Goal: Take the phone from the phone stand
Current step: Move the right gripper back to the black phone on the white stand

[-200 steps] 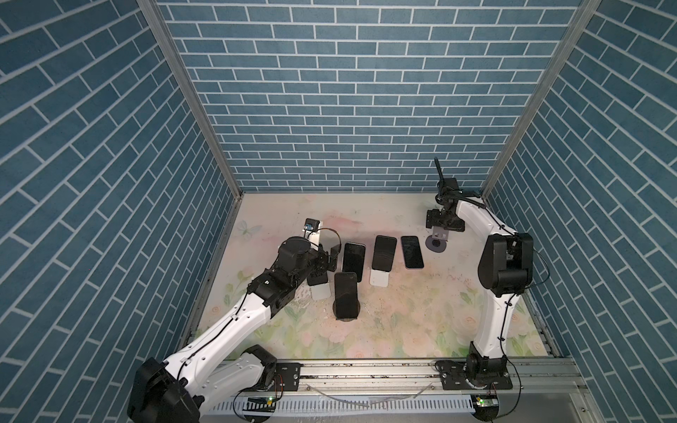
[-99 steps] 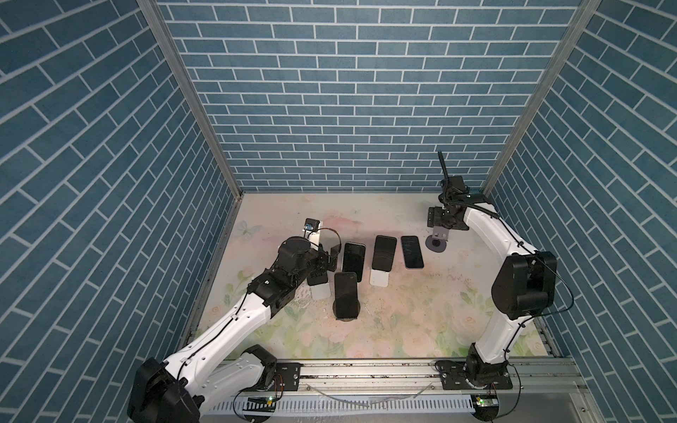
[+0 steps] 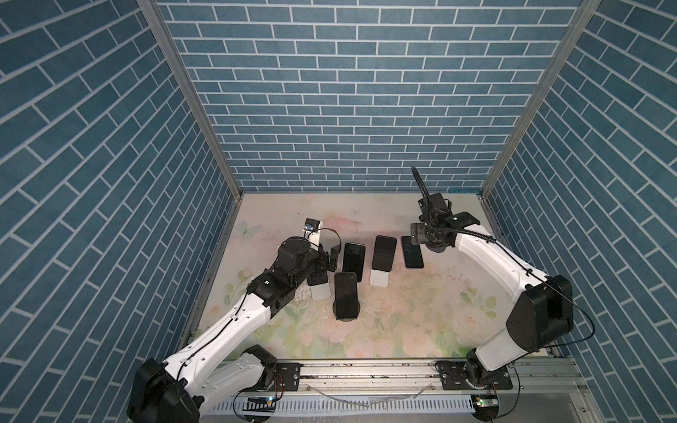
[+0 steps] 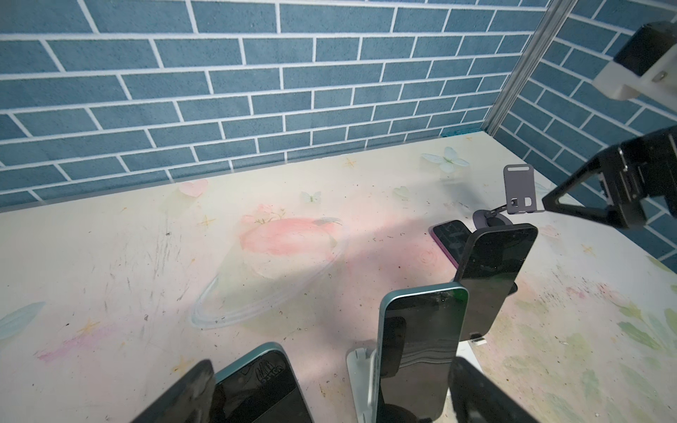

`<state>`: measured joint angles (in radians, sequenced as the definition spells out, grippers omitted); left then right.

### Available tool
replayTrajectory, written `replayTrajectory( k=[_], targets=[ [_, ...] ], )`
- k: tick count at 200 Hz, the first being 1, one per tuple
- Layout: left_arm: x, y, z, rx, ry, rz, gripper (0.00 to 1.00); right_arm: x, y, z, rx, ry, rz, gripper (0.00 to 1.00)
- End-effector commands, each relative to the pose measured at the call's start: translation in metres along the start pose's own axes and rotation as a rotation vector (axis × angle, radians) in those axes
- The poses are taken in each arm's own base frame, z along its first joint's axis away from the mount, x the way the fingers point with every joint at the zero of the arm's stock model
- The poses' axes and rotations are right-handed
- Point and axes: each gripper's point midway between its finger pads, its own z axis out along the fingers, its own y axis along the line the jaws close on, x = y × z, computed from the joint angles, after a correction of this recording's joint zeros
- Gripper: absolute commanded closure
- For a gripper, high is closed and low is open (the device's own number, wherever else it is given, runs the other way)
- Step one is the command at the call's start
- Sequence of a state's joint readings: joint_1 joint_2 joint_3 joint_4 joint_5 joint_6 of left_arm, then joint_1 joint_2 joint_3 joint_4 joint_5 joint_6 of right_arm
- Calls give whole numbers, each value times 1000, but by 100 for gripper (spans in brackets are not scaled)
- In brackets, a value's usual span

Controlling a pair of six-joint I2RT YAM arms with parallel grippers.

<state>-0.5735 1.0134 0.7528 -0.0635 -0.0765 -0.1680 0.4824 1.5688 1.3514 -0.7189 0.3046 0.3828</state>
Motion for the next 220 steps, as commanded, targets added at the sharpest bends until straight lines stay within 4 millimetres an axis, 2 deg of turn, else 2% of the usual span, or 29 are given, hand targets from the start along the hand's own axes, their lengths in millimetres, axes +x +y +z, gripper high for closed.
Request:
replayTrajectory(
  k=[1,86,139,175,220],
  targets=[
    [-10,-1,-5,12,-26,-4,0,13,9,-7,-9,-23,33,10],
    [-11,-8,-4,47,-23,-22,0,57,51,-21,-82,-40,-40,10],
    [-14,-12,-5,68,-29,-20,0,58,91,-29,-140,-93,-54,9],
    [-13,-12,-8,70,-31,-17,0,58,118,-27,-160,-129,-46,1],
    [-11,-10,-12,67,-36,-15,0,53,141,-22,-166,-177,-27,1]
  ],
)
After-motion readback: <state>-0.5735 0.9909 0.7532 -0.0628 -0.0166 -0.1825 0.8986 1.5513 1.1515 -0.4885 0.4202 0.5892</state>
